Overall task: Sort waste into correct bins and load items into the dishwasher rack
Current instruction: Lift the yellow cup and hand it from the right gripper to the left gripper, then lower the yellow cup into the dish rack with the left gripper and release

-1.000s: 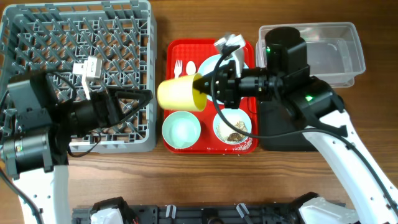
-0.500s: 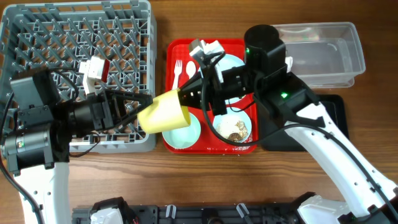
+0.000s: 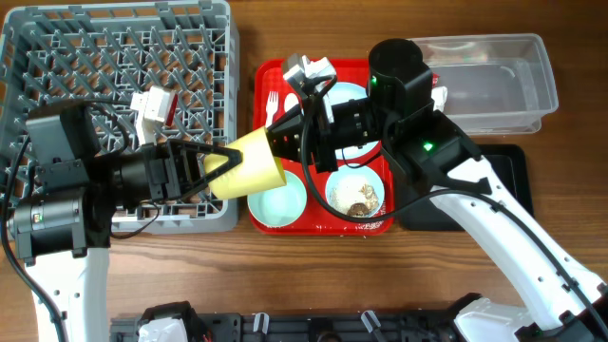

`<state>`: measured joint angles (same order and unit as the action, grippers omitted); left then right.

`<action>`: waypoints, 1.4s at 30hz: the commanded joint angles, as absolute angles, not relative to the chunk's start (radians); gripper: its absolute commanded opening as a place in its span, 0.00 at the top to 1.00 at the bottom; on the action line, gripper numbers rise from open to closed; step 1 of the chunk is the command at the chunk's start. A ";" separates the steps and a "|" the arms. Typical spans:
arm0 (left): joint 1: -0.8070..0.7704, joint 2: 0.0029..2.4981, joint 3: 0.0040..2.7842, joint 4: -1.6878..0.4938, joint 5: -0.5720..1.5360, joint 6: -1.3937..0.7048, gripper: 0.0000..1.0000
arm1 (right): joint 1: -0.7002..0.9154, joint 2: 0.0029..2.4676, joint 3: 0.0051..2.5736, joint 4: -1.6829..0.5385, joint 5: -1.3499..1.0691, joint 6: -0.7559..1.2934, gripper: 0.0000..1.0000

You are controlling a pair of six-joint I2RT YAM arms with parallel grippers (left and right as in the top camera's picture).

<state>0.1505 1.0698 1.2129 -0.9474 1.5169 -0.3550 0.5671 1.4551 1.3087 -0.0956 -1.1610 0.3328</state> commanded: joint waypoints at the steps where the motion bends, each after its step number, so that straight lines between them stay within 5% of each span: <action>1: 0.128 1.066 1.223 -0.956 1.551 -0.344 0.27 | 0.549 1.470 1.314 -0.079 -1.028 0.344 0.96; 7: 0.128 1.066 1.224 -0.948 1.577 -0.347 0.16 | 0.545 1.470 1.314 -0.079 -1.028 0.344 0.96; 15: 0.128 1.066 1.224 -0.934 1.573 -0.344 0.31 | 0.536 1.470 1.314 -0.079 -1.034 0.344 0.96; 16: 0.128 1.066 1.223 -0.928 1.573 -0.344 0.34 | 0.536 1.470 1.314 -0.079 -1.046 0.344 0.91; 18: 0.128 1.066 1.224 -0.920 1.561 -0.344 0.36 | 0.536 1.470 1.314 -0.080 -1.079 0.344 0.43; 19: 0.128 1.066 1.223 -0.919 1.544 -0.344 0.36 | 0.536 1.470 1.314 -0.088 -1.082 0.344 0.26; 22: 0.128 1.066 1.224 -0.919 1.449 -0.345 0.37 | 0.525 1.467 1.314 -0.133 -1.073 0.340 0.07; 28: 0.128 1.066 1.224 -0.958 1.056 -0.354 0.37 | 0.363 1.454 1.314 -0.300 -1.063 0.340 0.04; 35: 0.128 1.092 1.222 -1.195 0.176 -0.369 0.41 | 0.288 1.446 1.314 -0.532 -1.031 0.271 0.04; 42: 0.076 1.198 1.134 -1.208 0.091 -0.440 0.48 | 0.352 1.446 1.314 -0.678 -0.815 0.291 0.04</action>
